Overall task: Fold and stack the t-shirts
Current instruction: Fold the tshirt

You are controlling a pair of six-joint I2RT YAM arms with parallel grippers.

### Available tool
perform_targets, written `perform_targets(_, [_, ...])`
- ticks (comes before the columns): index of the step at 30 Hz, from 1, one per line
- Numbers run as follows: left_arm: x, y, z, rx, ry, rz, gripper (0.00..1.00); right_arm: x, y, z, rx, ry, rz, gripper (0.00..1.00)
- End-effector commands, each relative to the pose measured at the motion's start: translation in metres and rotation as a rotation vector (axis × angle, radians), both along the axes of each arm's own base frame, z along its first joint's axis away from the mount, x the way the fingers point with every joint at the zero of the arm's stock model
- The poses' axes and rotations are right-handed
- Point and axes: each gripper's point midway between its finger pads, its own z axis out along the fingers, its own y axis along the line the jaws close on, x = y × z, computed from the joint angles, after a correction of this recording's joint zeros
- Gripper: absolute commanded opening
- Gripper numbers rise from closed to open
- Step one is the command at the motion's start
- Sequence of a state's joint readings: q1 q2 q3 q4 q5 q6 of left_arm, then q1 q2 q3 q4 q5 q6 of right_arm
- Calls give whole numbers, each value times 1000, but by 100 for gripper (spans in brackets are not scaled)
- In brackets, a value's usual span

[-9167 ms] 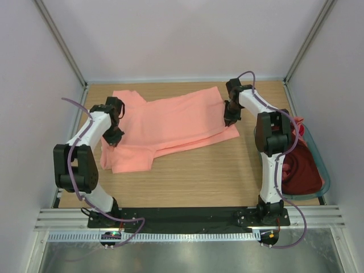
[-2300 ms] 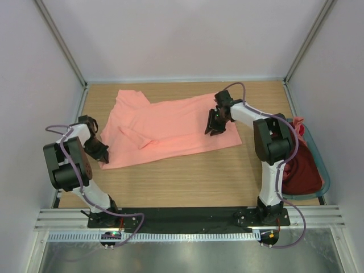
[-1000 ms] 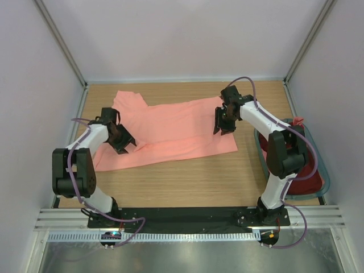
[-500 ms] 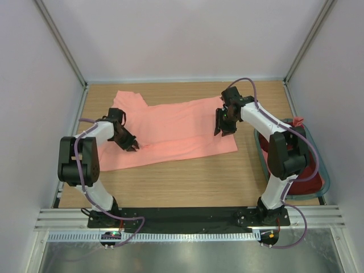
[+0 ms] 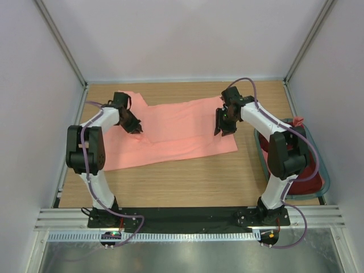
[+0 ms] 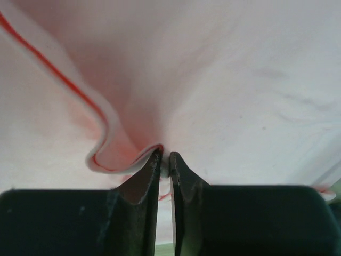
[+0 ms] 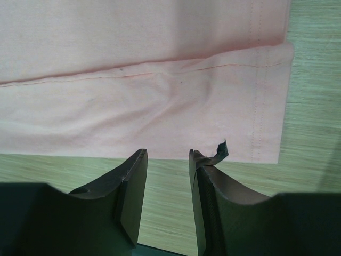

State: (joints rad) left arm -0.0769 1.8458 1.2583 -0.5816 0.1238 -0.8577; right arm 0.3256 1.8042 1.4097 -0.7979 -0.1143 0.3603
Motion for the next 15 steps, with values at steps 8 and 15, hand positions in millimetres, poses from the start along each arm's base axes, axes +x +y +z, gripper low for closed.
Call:
perform_targets(8, [53,-6,62,140,-186,-181,53,12,-2,3,-25,-48,9,44])
perform_targets(15, [-22,34,86,294,-120,-143,53,13,-16,-2,-104,-39,-15,45])
